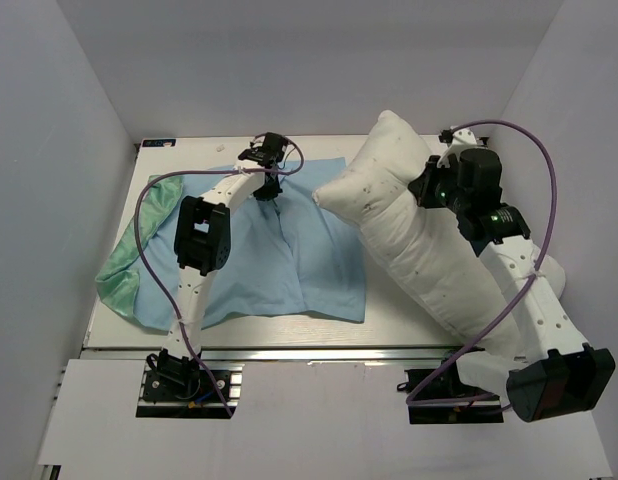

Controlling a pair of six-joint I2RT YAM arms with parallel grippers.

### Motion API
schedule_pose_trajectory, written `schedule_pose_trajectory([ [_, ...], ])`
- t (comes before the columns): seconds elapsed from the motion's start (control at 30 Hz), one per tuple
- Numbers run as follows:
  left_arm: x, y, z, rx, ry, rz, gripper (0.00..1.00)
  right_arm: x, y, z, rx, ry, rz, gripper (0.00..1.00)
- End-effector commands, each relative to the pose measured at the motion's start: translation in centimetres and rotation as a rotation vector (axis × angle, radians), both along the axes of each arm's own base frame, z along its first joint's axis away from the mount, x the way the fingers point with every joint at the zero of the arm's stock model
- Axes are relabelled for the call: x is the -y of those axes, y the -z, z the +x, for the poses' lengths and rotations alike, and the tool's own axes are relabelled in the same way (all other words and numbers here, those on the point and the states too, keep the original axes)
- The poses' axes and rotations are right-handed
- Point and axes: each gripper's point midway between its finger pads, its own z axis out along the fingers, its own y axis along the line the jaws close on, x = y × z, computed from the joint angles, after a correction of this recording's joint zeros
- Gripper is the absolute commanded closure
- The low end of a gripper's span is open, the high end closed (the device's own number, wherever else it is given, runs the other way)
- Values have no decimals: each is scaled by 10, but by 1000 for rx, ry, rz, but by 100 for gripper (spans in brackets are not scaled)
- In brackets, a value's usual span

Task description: Put the pillow into the pillowcase

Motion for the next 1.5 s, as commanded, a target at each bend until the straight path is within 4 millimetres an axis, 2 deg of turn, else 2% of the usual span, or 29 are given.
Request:
schedule_pose_trajectory([
  [0.0,12,-29,18,90,54,-24,79,9,-17,-5,73,14,-31,100],
  [0.03,14,-34,19,101,59,-34,92,9,-14,-7,64,8,-38,100],
  [0.07,17,-37,19,102,74,-46,100,9,-11,-7,56,0,-47,100],
  [0.23,17,-76,16,151,119,-56,100,-5,-4,-5,68,-96,-49,100],
  [0.27,17,-97,13,180,134,-62,100,-11,-7,0,85,-114,-40,100],
  [0.3,15,-100,7,174,143,-61,100,-18,-9,2,92,-136,-33,100],
  [0.33,13,-122,3,208,145,-71,100,-23,-5,8,86,-141,-37,100],
  [0.37,11,-128,-2,211,147,-67,100,-32,-13,11,106,-144,-48,100],
  [0.43,5,-136,-11,209,139,-56,100,-46,-7,20,100,-145,-79,100],
  [0.47,2,-150,-17,226,142,-57,100,-53,-9,23,110,-139,-88,100],
  [0.5,-1,-153,-21,220,139,-50,100,-63,-14,26,123,-139,-86,100],
  [0.53,-3,-155,-26,218,138,-48,100,-66,-7,34,107,-117,-89,100],
  [0.6,-5,-163,-34,212,147,-49,100,-75,-8,42,110,-94,-61,100],
  [0.63,-6,-164,-39,193,161,-47,100,-81,0,47,100,-85,-65,100],
  [0.77,-2,-171,-45,193,190,-74,100,-85,3,72,116,29,-78,100],
  [0.8,0,-173,-46,194,198,-80,100,-87,-6,79,139,53,-74,100],
  [0.83,2,-173,-48,184,207,-94,100,-96,3,83,127,66,-97,100],
  [0.9,8,-178,-48,188,231,-119,100,-93,4,93,136,130,-156,100],
  [0.93,12,-181,-48,189,246,-135,100,-98,7,100,138,131,-184,100],
  [1.0,14,-187,-49,202,255,-148,100,-111,18,101,126,111,-213,100],
  [1.13,18,-203,-48,232,263,-175,100,-149,24,85,171,12,-281,100],
  [1.3,24,-217,-49,263,276,-213,100,-184,28,62,176,-93,-296,100],
  [1.33,24,-219,-48,271,273,-213,100,-198,27,50,172,-160,-277,100],
  [1.37,23,-220,-47,274,269,-208,100,-202,31,41,165,-194,-275,100],
  [1.4,23,-220,-46,274,269,-208,100,-204,21,32,181,-216,-251,100],
  [1.43,23,-221,-46,274,266,-208,100,-213,17,20,189,-269,-231,100],
  [1.47,21,-221,-45,277,256,-201,100,-213,12,8,192,-291,-205,100],
])
